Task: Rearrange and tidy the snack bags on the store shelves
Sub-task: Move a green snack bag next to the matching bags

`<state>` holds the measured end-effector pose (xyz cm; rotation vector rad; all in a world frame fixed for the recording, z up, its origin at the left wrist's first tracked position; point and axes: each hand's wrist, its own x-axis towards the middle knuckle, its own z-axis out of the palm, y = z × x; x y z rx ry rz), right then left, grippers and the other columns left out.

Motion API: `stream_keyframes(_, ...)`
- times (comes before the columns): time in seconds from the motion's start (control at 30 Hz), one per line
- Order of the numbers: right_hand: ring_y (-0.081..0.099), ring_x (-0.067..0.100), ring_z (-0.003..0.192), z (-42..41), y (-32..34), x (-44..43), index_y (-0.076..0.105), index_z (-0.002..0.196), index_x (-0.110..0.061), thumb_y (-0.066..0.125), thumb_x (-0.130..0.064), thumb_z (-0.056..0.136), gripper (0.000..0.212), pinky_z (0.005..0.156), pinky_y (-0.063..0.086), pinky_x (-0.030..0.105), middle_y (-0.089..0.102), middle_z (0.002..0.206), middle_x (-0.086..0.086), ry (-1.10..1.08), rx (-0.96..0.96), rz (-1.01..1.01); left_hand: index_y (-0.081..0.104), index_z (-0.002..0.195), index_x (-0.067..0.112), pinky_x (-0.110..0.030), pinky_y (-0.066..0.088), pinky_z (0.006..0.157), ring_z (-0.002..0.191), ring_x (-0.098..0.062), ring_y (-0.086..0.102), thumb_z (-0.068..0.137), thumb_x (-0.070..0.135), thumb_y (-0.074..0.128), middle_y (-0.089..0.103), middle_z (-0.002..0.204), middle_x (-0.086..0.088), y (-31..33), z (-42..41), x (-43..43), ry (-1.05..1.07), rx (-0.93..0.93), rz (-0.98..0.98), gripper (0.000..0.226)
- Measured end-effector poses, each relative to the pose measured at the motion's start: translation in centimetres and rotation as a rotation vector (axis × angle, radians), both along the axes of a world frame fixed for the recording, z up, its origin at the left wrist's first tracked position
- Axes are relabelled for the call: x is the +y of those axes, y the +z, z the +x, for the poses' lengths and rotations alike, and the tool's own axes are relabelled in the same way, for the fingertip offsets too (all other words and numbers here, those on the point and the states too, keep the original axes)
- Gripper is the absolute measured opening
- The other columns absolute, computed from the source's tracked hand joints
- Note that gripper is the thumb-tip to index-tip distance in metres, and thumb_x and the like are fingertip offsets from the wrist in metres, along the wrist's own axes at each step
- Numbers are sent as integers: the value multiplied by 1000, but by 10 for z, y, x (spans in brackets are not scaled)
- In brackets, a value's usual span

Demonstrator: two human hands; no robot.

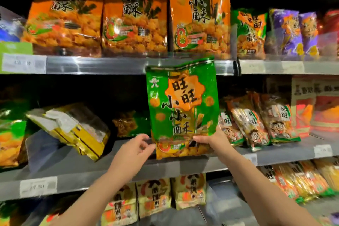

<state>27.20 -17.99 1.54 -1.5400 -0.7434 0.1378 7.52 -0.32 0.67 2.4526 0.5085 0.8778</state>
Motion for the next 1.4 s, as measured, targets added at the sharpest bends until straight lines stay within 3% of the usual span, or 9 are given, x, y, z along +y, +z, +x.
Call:
stream_keyframes(0.13,64,5,96,6,-6,10,56,106,-36,85,-36,53,61,75,48,23,69,97,-19,-59,-55,-57,28,136,22,-25,44,64,88,-13,59,86,54,49,63,108,1,-14,32,8,29,128,-40,63)
stream_keyframes(0.33,59,4,95,10,-5,4,46,117,-41,76,-64,44,82,84,46,29,62,104,-23,-200,-201,-280,49,116,17,-29,46,59,72,-11,57,90,49,46,60,78,8,-23,54,11,89,32,-14,41)
stream_keyframes(0.47,60,8,101,8,2,3,54,116,-39,69,-67,48,75,94,47,34,65,110,-16,-79,-182,-336,56,123,14,-28,43,65,90,-19,61,90,41,51,67,105,-2,-20,58,14,119,-40,-91,43)
stream_keyframes(0.6,62,-4,91,0,9,2,46,121,-41,61,-64,63,65,77,49,20,62,107,-21,70,1,-154,65,110,18,-31,47,71,96,-21,62,87,35,58,68,110,-2,-15,57,16,64,-38,-137,29)
stream_keyframes(0.77,54,15,116,-6,3,21,39,137,-29,62,-68,62,87,107,37,40,57,128,-8,69,44,-66,66,100,15,-32,43,79,101,-17,56,87,31,59,62,111,0,-11,43,28,48,-58,-124,21)
stream_keyframes(0.9,55,13,114,-9,0,30,47,131,-32,62,-70,63,80,107,38,41,60,124,-11,57,37,-58,65,77,7,-26,37,88,102,-7,42,84,24,64,41,116,10,-4,30,37,18,-17,-93,18)
stream_keyframes(1.07,54,13,116,-5,-1,32,47,131,-34,59,-75,55,87,105,38,38,59,125,-12,67,11,-89,61,65,12,-13,40,59,74,-3,56,84,19,63,62,97,10,1,32,38,-36,119,-80,21)
stream_keyframes(1.17,54,14,115,-2,4,26,46,131,-36,55,-80,52,91,104,39,37,57,127,-10,24,-10,-163,68,84,5,-27,44,64,73,-20,61,83,20,62,71,91,-14,3,40,33,-28,154,-176,16)
stream_keyframes(1.4,56,5,101,11,13,5,53,102,-45,56,-66,74,34,86,44,26,59,110,-18,117,77,-234,63,74,15,-27,43,57,64,-16,56,81,17,58,67,74,-7,3,59,15,-80,168,-233,9)
